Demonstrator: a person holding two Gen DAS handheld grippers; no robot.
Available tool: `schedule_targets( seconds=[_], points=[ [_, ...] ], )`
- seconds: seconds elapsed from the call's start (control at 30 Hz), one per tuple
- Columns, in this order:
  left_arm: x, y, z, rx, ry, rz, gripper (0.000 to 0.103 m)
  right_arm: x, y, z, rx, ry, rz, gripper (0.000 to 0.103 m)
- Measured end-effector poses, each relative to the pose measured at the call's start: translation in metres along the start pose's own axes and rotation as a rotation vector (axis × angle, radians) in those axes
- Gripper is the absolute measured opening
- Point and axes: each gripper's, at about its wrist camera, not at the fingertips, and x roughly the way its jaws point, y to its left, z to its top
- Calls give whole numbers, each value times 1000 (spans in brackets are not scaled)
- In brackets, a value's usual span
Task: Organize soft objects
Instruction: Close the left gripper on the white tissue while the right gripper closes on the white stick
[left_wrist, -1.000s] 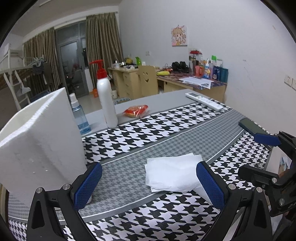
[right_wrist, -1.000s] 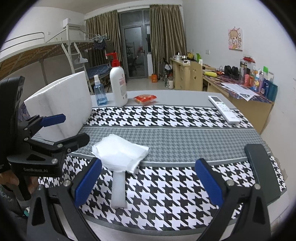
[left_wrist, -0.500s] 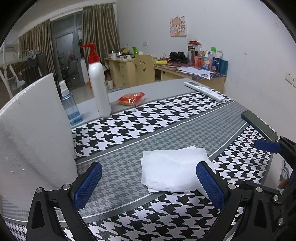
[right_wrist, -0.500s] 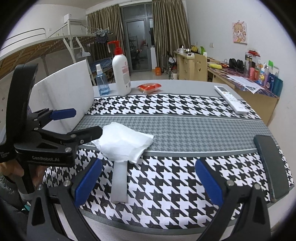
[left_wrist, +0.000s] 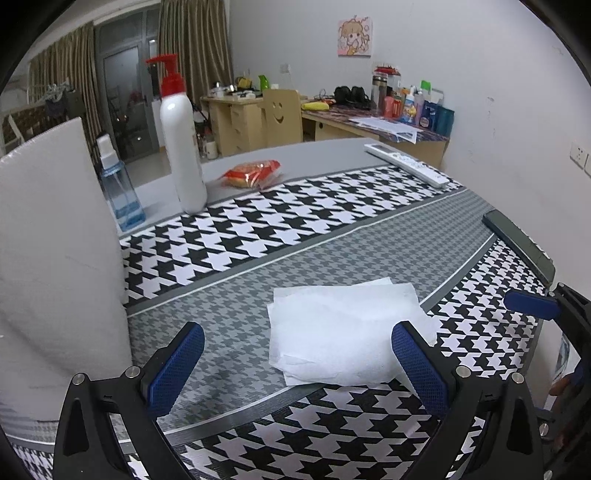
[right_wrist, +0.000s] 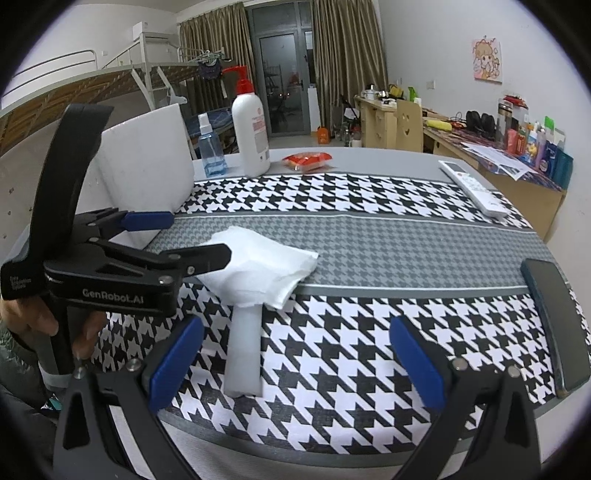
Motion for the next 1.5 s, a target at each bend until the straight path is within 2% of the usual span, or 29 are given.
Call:
schedule_targets(
  seconds=[0.2,0.3,0.37,0.5,0.67,0.8,0.9,0.97,1.0,1.2,1.3,1.33,1.4,1.5],
  points=[
    [10,0,0,-6,34,-22,91,1,3,-2,-15,5,-7,102],
    [15,-2,0,-9,58,-43,82,2,6,-2,-21,7,-3,102],
    [20,-3,-1,-7,80,-50,72,4,7,-2,-23,12,8,102],
    [24,-4,-2,-9,95,-67,69,7,9,-3,-19,21,36,102],
    [26,-4,-2,-9,105,-83,58,10,12,-4,-31,34,38,102],
    [24,-6,-2,9,103,-95,48,16,17,-4,-47,61,42,85],
    [23,-7,-2,19,103,-119,34,24,19,-6,-54,103,35,69],
    [22,-8,-3,27,98,-128,18,23,21,-6,-66,105,14,64],
    [23,-8,-4,30,97,-117,16,23,22,-7,-70,107,12,60],
    [23,3,-3,-23,83,-148,15,25,33,-7,-126,129,-19,53],
    [17,5,-4,-22,59,-152,14,25,34,-6,-122,133,-18,42],
    [15,5,-3,-21,51,-155,14,25,36,-6,-125,134,-5,34],
    [10,6,-3,-25,33,-155,14,25,41,-6,-143,135,6,25],
    [6,9,-3,-30,18,-154,14,24,43,-7,-157,134,-10,23]
  ],
)
